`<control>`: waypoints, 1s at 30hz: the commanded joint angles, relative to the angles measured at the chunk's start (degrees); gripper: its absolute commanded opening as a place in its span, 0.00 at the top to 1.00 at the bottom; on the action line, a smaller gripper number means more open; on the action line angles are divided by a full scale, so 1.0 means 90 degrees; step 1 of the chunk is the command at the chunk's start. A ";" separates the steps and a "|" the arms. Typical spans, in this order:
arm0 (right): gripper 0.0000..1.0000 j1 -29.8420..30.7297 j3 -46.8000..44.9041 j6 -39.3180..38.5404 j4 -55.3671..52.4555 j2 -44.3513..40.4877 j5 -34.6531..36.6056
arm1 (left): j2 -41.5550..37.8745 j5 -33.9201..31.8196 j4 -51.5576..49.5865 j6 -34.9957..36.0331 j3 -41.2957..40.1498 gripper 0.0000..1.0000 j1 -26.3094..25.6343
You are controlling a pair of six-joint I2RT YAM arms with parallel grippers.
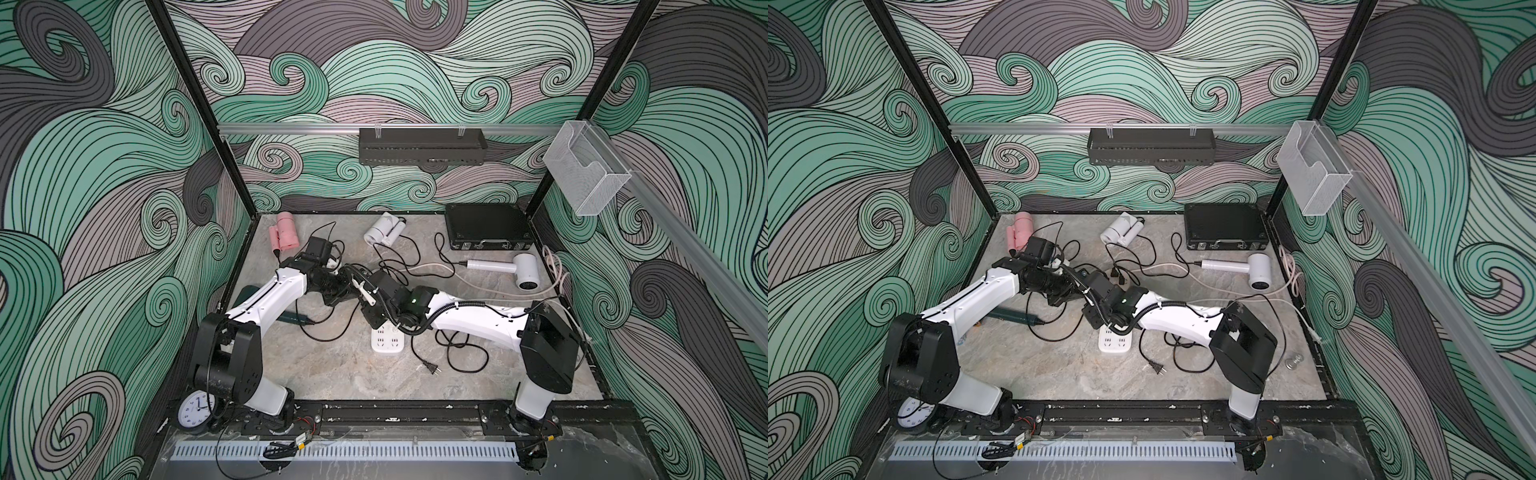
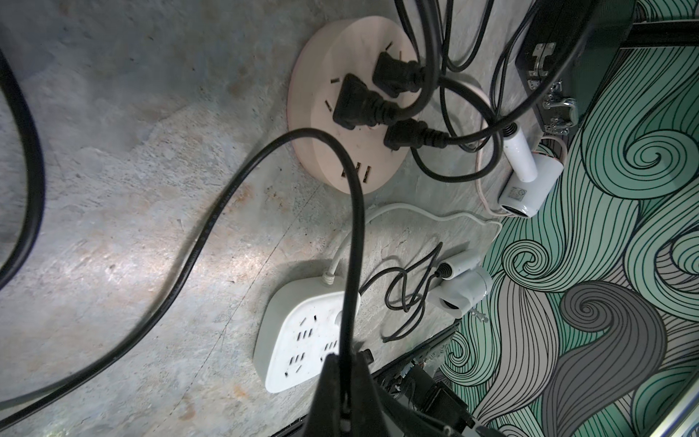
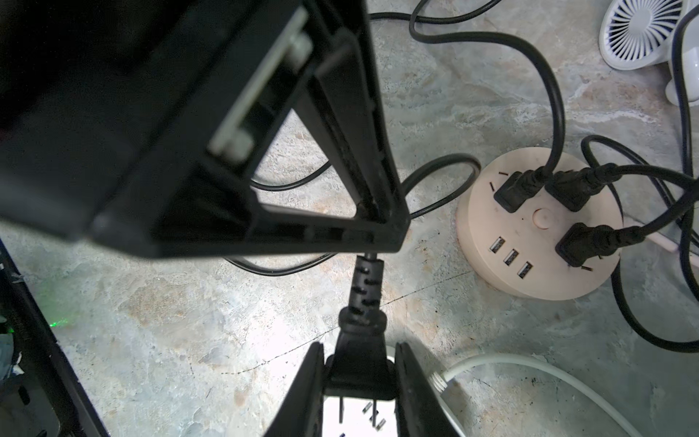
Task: Charge the blow dryers
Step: Pick up the plug from the center of the board.
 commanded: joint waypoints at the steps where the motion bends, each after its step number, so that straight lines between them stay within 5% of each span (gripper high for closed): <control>1: 0.68 -0.0162 0.0132 -0.0096 0.0030 -0.0064 -0.1103 | -0.0052 0.0291 0.0196 0.0170 0.0183 1.00 -0.0080; 6: 0.64 -0.1075 0.0301 -0.0192 -0.0406 -0.0215 -0.3531 | -0.0037 0.0365 -0.0167 0.0730 0.0301 1.00 -0.0085; 16: 0.51 -0.1927 0.0191 0.0122 0.0101 0.0157 -0.5560 | -0.0350 0.0804 -0.0276 0.1636 0.0393 1.00 -0.0066; 24: 0.51 -0.1973 0.0008 0.0563 0.0606 0.0391 -0.6399 | -0.0448 0.1050 0.0382 0.1455 0.0214 1.00 -0.0064; 30: 0.62 -0.1978 -0.0334 0.0808 0.1034 0.0360 -0.6444 | -0.0463 0.1137 0.0496 0.1455 0.0185 1.00 -0.0059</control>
